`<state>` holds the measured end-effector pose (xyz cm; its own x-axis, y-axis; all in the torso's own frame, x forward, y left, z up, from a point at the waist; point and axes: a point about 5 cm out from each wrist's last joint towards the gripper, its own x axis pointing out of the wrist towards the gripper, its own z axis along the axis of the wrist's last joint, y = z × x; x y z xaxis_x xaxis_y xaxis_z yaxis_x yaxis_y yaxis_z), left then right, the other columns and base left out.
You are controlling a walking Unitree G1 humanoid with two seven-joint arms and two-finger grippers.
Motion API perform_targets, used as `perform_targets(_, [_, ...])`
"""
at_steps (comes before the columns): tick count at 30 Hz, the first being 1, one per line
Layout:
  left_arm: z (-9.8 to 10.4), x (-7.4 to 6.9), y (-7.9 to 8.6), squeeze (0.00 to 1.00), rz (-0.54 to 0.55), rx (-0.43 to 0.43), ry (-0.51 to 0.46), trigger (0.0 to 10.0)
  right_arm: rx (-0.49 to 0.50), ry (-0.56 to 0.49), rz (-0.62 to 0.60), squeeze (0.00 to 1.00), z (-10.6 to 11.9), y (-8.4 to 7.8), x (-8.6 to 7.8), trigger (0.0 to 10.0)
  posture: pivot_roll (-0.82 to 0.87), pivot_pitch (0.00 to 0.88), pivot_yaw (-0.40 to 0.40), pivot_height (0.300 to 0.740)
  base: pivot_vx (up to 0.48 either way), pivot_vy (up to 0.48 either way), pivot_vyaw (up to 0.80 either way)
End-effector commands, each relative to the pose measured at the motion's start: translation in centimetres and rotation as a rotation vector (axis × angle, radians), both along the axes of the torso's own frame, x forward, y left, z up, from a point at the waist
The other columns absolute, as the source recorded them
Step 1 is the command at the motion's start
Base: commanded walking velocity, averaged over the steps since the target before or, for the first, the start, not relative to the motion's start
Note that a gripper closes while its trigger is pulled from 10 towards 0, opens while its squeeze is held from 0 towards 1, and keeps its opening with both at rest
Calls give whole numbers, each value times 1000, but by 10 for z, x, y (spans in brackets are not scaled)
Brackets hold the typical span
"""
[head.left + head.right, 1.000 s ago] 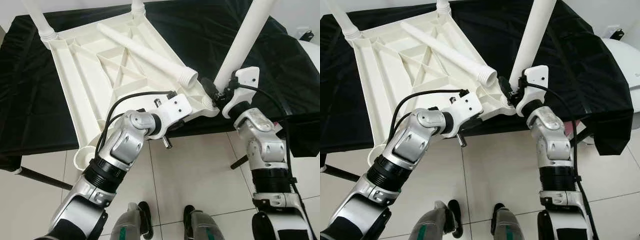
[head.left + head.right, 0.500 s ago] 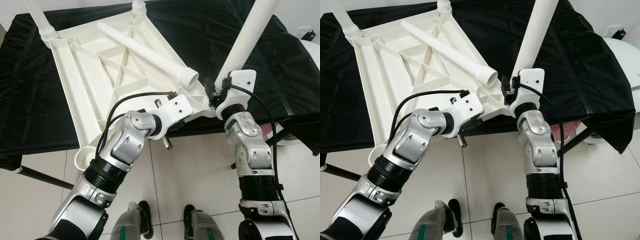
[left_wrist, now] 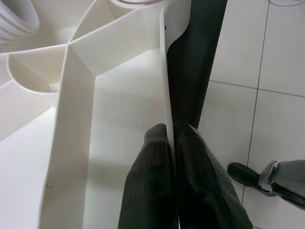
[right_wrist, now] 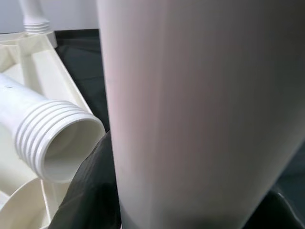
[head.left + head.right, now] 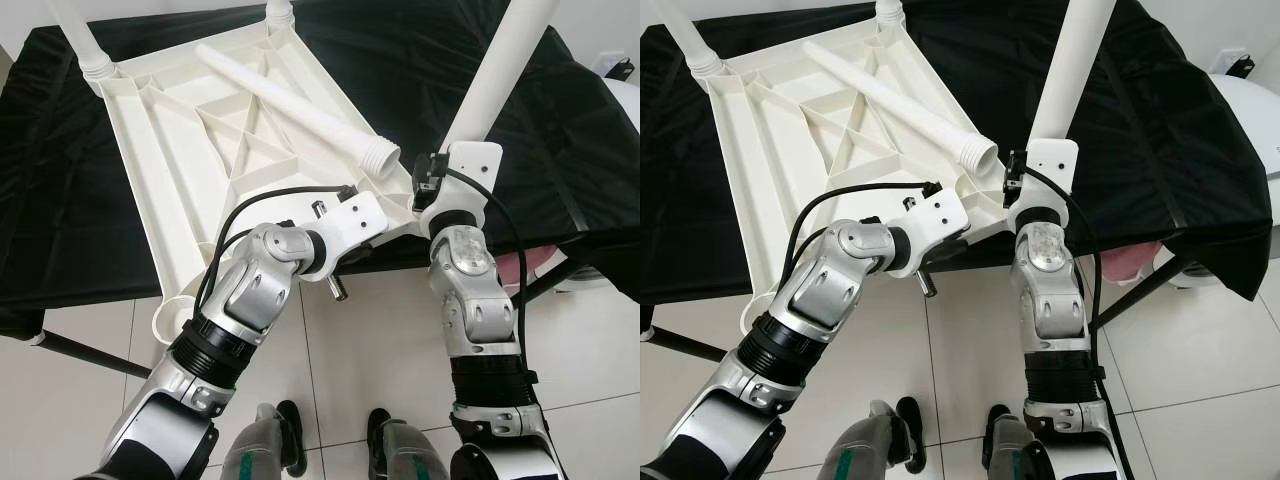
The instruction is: Building children table
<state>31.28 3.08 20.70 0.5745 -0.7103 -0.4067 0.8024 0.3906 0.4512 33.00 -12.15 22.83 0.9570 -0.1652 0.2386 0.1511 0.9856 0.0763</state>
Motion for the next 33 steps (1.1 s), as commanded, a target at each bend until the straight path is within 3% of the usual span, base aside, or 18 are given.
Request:
perform_targets(1, [5, 0, -4, 0, 42, -6, -76, 10000, 0, -10, -10, 0, 3, 7, 1, 10000, -141, 199, 49, 740, 0, 0, 0])
perform_targets(11, [5, 0, -3, 0, 50, -6, -76, 10000, 25, 17, -49, 0, 0, 17, 4, 10000, -132, 204, 49, 740, 0, 0, 0])
perform_targets(12, [5, 0, -2, 0, 51, -6, -76, 10000, 33, 19, -34, 1000, -1, 18, 4, 10000, -132, 206, 49, 740, 0, 0, 0])
perform_targets(24, [6, 1, -3, 0, 52, -9, -78, 10000, 44, -4, 112, 1000, -3, 22, 0, 10000, -139, 207, 46, 740, 0, 0, 0])
perform_targets(25, [5, 1, -3, 0, 51, -7, -76, 10000, 53, -19, 160, 0, -2, 18, -1, 10000, -141, 209, 47, 740, 0, 0, 0])
perform_targets(33, [-1, 0, -4, 0, 43, 7, -62, 10000, 67, -57, 267, 0, 5, 7, -1, 10000, -143, 209, 49, 740, 0, 0, 0])
